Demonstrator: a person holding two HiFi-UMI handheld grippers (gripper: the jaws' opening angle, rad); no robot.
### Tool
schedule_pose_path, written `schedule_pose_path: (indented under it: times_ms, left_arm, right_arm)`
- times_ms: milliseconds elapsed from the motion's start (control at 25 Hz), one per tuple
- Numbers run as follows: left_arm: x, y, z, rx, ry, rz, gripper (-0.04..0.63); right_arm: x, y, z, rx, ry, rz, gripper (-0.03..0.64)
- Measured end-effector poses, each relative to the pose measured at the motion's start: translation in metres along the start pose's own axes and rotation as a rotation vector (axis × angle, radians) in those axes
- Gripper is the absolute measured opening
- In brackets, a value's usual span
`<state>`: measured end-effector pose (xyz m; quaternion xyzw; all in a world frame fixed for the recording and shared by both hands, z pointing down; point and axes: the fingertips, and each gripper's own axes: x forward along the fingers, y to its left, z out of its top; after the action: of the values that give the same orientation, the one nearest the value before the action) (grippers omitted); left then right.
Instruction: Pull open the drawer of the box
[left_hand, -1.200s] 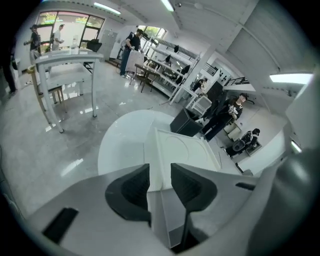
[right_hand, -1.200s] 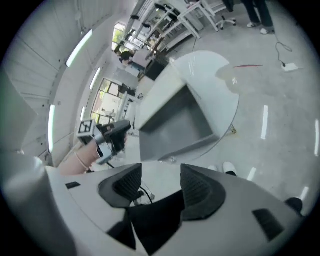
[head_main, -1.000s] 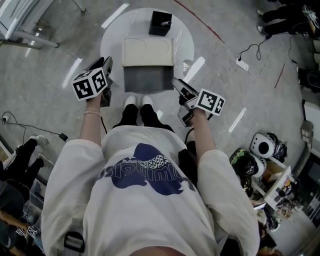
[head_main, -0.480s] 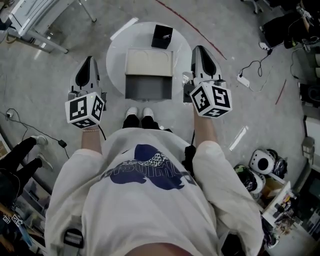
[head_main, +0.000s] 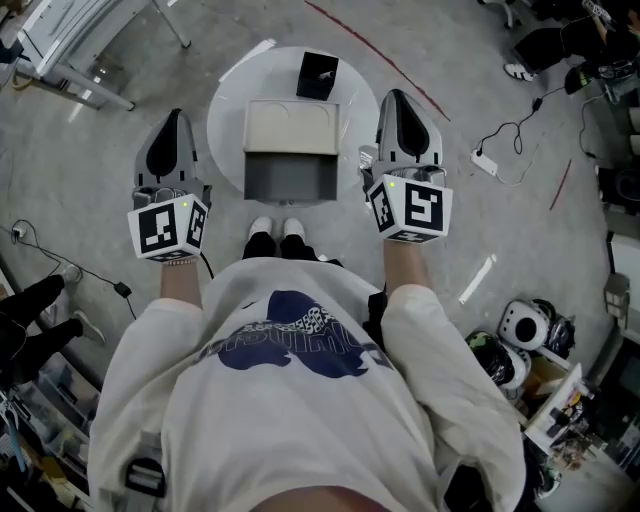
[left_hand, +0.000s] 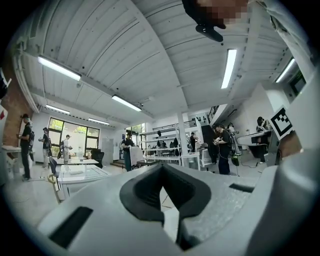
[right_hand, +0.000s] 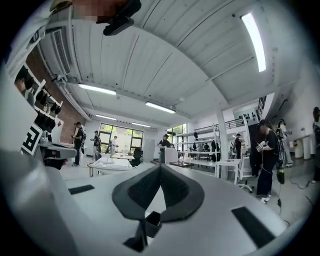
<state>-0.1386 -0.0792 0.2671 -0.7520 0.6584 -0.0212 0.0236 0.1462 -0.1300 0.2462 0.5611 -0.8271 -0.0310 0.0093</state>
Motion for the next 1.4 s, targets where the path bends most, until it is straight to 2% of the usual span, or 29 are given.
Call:
schedule_pose_path:
  times_ms: [280, 600, 1400]
  left_arm:
    - [0.004, -0.005, -0.003, 0.006, -0.001, -0.022, 0.008]
    - [0.006, -0.001, -0.004, 0.019, 0.009, -0.022, 0.008]
    - [0.005, 0.006, -0.006, 0.045, 0.014, -0.016, 0.008]
  right_arm:
    - [-0.002, 0.006, 0.002, -0.031, -0.016, 0.004, -0.002]
    - [0.003, 0.005, -0.004, -0.066, 0.025, -0.026, -0.003]
    - [0.002, 0.010, 0.002, -0.108, 0.020, -0.020, -0.003]
